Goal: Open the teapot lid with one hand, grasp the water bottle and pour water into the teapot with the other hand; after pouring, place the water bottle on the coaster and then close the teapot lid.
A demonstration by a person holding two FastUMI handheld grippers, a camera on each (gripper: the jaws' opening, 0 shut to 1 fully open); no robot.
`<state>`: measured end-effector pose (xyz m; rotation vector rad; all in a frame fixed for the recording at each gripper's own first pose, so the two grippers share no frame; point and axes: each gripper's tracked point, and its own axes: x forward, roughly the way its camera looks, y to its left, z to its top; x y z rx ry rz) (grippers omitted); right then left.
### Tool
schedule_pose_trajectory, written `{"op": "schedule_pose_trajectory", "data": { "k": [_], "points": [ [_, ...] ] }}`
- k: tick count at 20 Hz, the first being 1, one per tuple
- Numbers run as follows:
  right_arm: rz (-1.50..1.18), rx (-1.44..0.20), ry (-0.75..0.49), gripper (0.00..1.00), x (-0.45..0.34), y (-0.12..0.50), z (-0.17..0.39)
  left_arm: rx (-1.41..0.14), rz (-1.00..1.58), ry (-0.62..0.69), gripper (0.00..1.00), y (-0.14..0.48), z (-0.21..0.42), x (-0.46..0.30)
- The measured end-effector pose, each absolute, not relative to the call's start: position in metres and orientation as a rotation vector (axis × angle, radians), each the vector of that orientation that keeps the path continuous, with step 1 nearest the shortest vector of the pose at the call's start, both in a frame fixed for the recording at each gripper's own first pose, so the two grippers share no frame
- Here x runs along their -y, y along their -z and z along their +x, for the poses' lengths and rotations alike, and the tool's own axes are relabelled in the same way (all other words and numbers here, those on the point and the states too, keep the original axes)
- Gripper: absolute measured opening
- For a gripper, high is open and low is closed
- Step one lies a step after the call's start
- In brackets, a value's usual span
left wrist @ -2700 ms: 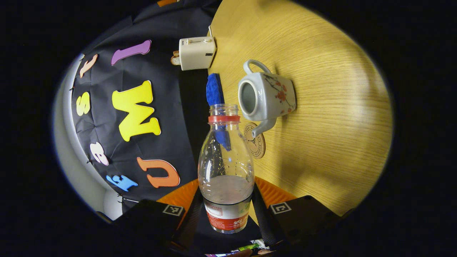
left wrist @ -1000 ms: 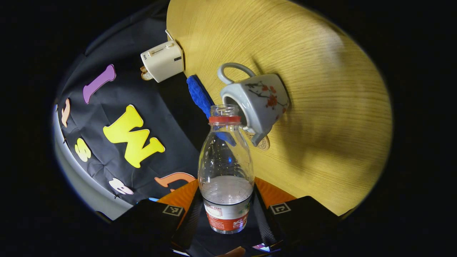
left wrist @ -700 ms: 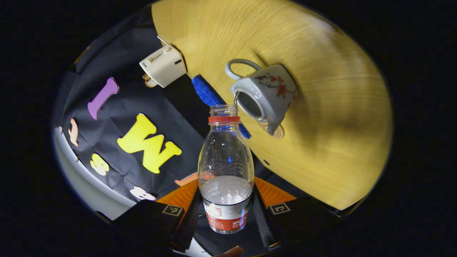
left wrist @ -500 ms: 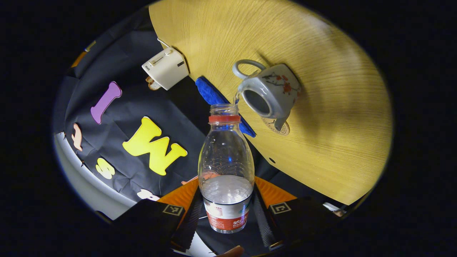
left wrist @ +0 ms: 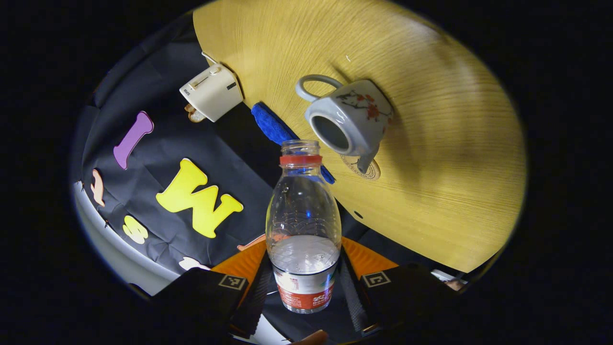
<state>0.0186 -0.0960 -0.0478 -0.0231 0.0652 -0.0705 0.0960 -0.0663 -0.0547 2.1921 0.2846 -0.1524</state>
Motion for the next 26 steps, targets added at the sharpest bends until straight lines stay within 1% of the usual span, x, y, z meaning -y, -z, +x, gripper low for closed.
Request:
{"op": "schedule_pose_trajectory", "data": {
  "k": [3, 4, 6, 10, 12, 13, 14, 17, 19, 21, 23, 24, 26],
  "points": [
    [-0.021, -0.059, 0.077, 0.00, 0.099, 0.046, 0.018, -0.384, 1.897, 0.291, 0.72, 0.085, 0.096, 0.052],
    [-0.018, -0.057, 0.079, 0.00, 0.100, 0.045, 0.017, -0.404, 1.795, 0.307, 0.73, 0.090, 0.097, 0.048],
    [-0.014, -0.057, 0.083, 0.00, 0.102, 0.044, 0.017, -0.398, 1.614, 0.280, 0.73, 0.088, 0.105, 0.043],
    [-0.015, -0.064, 0.093, 0.00, 0.102, 0.049, 0.019, -0.326, 1.215, 0.246, 0.73, 0.076, 0.123, 0.043],
    [-0.027, -0.066, 0.095, 0.00, 0.100, 0.051, 0.020, -0.308, 1.047, 0.205, 0.73, 0.060, 0.134, 0.037],
    [-0.033, -0.067, 0.095, 0.00, 0.098, 0.052, 0.021, -0.278, 0.972, 0.179, 0.75, 0.050, 0.139, 0.034],
    [-0.040, -0.068, 0.092, 0.00, 0.095, 0.053, 0.021, -0.233, 0.899, 0.154, 0.73, 0.036, 0.142, 0.031],
    [-0.059, -0.070, 0.088, 0.00, 0.090, 0.056, 0.021, -0.106, 0.646, 0.096, 0.73, -0.002, 0.153, 0.025],
    [-0.061, -0.077, 0.078, 0.00, 0.085, 0.059, 0.023, -0.046, 0.501, 0.071, 0.73, -0.014, 0.153, 0.023],
    [-0.062, -0.084, 0.073, 0.00, 0.083, 0.062, 0.024, -0.003, 0.366, 0.080, 0.73, -0.014, 0.155, 0.032],
    [-0.062, -0.087, 0.071, 0.00, 0.082, 0.064, 0.024, 0.010, 0.255, 0.139, 0.74, -0.004, 0.161, 0.048],
    [-0.060, -0.089, 0.070, 0.00, 0.082, 0.064, 0.024, 0.014, 0.221, 0.165, 0.74, 0.001, 0.165, 0.055],
    [-0.054, -0.093, 0.067, 0.00, 0.080, 0.065, 0.024, 0.010, 0.171, 0.168, 0.74, 0.014, 0.173, 0.058]
  ]
}}
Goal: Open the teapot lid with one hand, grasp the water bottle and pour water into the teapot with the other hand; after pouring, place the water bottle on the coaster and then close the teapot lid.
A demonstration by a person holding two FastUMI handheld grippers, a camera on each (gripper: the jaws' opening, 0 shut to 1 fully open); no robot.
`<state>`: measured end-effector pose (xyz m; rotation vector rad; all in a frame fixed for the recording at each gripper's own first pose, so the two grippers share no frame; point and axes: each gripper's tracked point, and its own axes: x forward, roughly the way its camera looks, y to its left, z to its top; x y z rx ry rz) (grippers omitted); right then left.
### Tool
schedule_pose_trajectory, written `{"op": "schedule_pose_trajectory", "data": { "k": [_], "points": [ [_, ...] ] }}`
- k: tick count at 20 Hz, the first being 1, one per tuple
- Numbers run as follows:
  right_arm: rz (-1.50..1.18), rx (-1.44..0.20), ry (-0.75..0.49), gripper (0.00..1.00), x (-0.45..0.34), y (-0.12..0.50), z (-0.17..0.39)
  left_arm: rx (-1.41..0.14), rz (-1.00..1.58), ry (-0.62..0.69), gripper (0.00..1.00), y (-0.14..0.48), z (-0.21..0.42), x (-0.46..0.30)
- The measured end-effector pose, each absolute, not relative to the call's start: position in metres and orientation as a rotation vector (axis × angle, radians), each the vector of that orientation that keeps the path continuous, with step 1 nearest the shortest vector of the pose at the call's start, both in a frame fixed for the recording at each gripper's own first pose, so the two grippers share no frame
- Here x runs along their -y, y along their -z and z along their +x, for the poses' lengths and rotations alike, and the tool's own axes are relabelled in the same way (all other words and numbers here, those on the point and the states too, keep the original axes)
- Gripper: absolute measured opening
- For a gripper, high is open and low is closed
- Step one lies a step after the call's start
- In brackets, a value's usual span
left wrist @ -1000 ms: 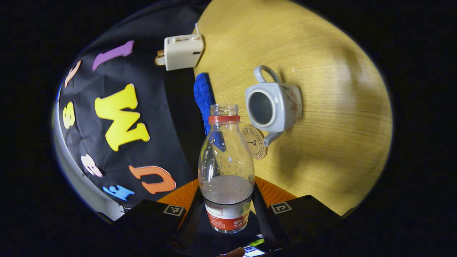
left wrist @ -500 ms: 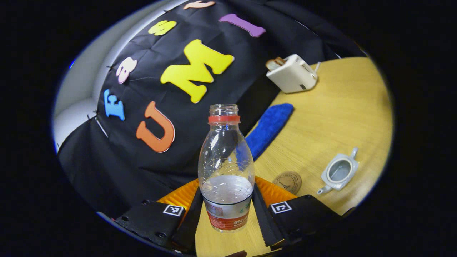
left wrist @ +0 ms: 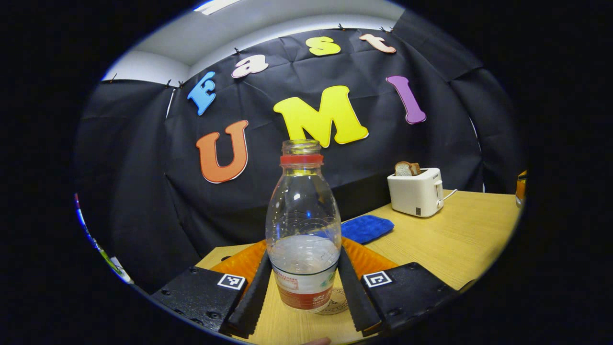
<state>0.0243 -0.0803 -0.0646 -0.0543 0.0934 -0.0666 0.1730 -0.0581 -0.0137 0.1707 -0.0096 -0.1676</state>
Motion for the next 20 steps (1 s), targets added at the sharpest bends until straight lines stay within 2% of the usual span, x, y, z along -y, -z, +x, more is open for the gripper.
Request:
{"op": "schedule_pose_trajectory", "data": {
  "k": [9, 20],
  "points": [
    [-0.045, -0.105, 0.051, 0.00, 0.078, 0.068, 0.026, -0.103, -0.030, 0.209, 0.75, 0.066, 0.198, 0.068],
    [-0.044, -0.117, 0.060, 0.00, 0.081, 0.073, 0.030, -0.142, -0.049, 0.188, 0.77, 0.089, 0.219, 0.069]
  ]
}}
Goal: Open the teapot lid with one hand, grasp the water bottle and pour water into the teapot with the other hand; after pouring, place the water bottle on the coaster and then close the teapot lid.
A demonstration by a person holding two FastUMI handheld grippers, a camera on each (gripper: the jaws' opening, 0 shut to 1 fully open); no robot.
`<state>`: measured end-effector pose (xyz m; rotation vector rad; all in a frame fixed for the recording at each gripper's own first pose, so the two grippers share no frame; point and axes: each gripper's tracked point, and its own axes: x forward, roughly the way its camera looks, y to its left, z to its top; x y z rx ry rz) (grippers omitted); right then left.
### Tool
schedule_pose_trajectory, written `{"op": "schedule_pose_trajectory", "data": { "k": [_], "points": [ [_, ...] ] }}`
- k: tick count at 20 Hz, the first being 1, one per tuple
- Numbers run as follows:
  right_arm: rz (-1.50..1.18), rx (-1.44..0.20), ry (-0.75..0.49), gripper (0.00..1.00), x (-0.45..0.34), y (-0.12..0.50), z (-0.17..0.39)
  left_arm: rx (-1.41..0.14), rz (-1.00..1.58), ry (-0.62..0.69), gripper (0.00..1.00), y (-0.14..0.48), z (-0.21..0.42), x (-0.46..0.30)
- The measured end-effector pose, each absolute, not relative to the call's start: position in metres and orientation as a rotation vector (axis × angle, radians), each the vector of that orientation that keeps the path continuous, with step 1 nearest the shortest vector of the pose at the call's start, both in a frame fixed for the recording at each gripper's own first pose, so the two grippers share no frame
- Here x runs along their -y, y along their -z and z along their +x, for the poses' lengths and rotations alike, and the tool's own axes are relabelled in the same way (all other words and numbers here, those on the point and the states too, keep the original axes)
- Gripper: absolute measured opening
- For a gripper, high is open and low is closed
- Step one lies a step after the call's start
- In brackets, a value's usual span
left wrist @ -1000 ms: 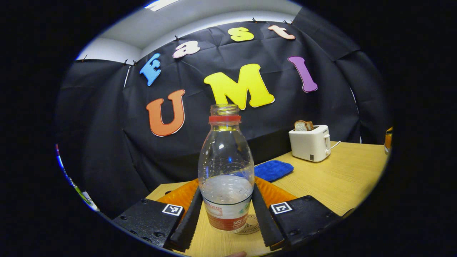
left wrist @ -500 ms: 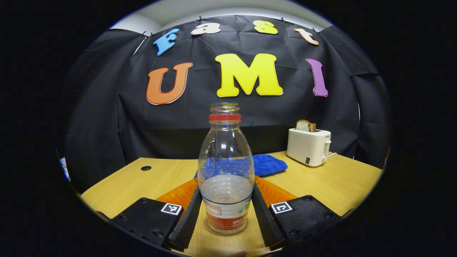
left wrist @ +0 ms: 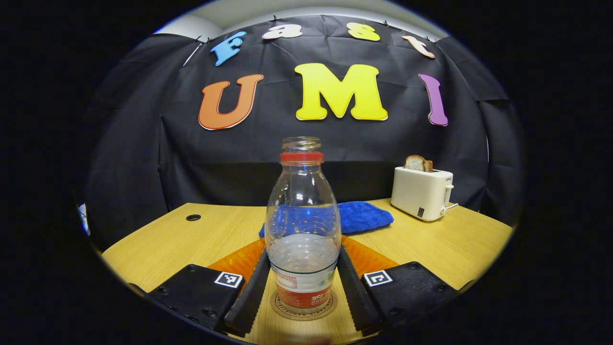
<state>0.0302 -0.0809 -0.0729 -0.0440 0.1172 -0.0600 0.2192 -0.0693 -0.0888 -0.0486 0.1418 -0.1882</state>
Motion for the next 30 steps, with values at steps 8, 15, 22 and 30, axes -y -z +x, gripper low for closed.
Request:
{"op": "schedule_pose_trajectory", "data": {
  "k": [8, 15, 22, 30],
  "points": [
    [-0.051, -0.133, 0.056, 0.00, 0.079, 0.080, 0.032, -0.127, -0.038, 0.188, 0.80, 0.088, 0.218, 0.071],
    [-0.058, -0.126, 0.053, 0.00, 0.075, 0.078, 0.030, -0.100, 0.004, 0.193, 0.88, 0.076, 0.210, 0.072],
    [-0.060, -0.128, 0.054, 0.00, 0.074, 0.078, 0.030, -0.084, -0.008, 0.191, 0.95, 0.065, 0.199, 0.064],
    [-0.064, -0.117, 0.025, 0.00, 0.057, 0.079, 0.029, -0.082, -0.049, 0.160, 0.95, 0.060, 0.171, 0.044]
  ]
}}
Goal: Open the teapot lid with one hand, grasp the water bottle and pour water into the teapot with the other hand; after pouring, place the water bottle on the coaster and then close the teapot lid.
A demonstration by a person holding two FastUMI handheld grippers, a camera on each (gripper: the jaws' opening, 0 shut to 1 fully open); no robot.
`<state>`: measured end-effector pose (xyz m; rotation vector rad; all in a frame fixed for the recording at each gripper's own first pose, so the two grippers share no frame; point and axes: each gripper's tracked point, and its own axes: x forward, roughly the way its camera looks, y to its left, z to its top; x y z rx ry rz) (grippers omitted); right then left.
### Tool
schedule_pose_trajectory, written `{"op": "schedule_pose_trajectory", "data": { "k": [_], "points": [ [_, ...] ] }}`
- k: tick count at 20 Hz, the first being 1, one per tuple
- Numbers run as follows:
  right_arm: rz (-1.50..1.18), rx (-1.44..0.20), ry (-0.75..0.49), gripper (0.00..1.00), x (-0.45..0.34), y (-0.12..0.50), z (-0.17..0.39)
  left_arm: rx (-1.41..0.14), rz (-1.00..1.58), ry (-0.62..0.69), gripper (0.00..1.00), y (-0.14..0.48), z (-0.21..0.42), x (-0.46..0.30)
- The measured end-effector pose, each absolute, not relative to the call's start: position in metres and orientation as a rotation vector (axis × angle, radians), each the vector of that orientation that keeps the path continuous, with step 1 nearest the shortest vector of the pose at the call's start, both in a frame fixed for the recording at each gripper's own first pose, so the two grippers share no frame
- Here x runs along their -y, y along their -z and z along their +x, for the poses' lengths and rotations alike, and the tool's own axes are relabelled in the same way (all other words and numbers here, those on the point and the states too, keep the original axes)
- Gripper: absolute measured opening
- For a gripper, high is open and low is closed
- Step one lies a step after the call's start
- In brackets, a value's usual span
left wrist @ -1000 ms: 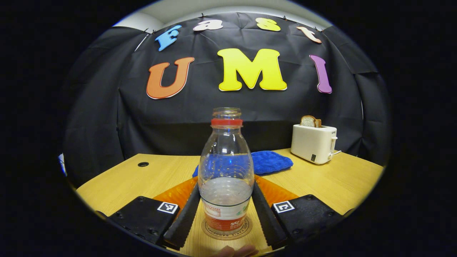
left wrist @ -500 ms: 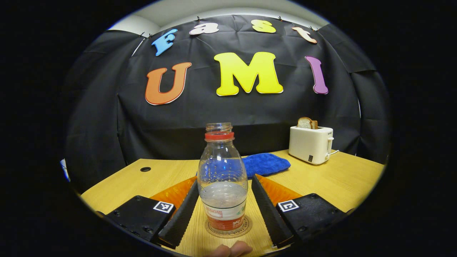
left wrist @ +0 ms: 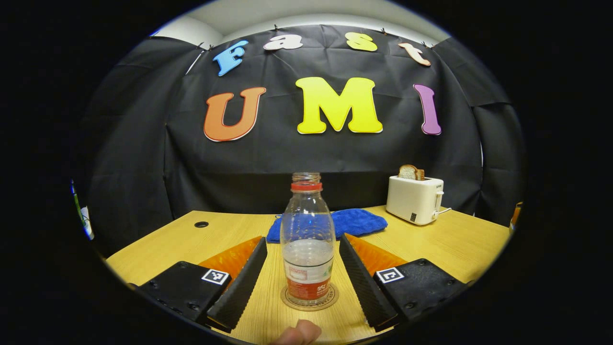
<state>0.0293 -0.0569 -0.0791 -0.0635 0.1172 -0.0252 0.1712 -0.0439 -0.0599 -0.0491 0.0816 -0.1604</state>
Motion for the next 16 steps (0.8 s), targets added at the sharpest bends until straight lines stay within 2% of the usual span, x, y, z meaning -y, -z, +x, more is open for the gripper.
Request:
{"op": "schedule_pose_trajectory", "data": {
  "k": [5, 9, 11, 16],
  "points": [
    [-0.075, -0.133, -0.063, 0.00, 0.027, 0.100, 0.042, -0.127, -0.084, 0.086, 0.95, 0.048, 0.130, 0.013],
    [-0.037, -0.163, -0.149, 0.00, -0.004, 0.106, 0.057, -0.120, -0.124, 0.071, 0.95, 0.023, 0.094, -0.013],
    [-0.019, -0.166, -0.201, 0.00, -0.025, 0.104, 0.062, -0.094, -0.158, 0.019, 0.96, 0.016, 0.079, -0.039],
    [-0.005, -0.136, -0.355, 0.00, -0.087, 0.098, 0.073, -0.149, -0.135, 0.030, 0.98, 0.023, 0.045, -0.053]
  ]
}}
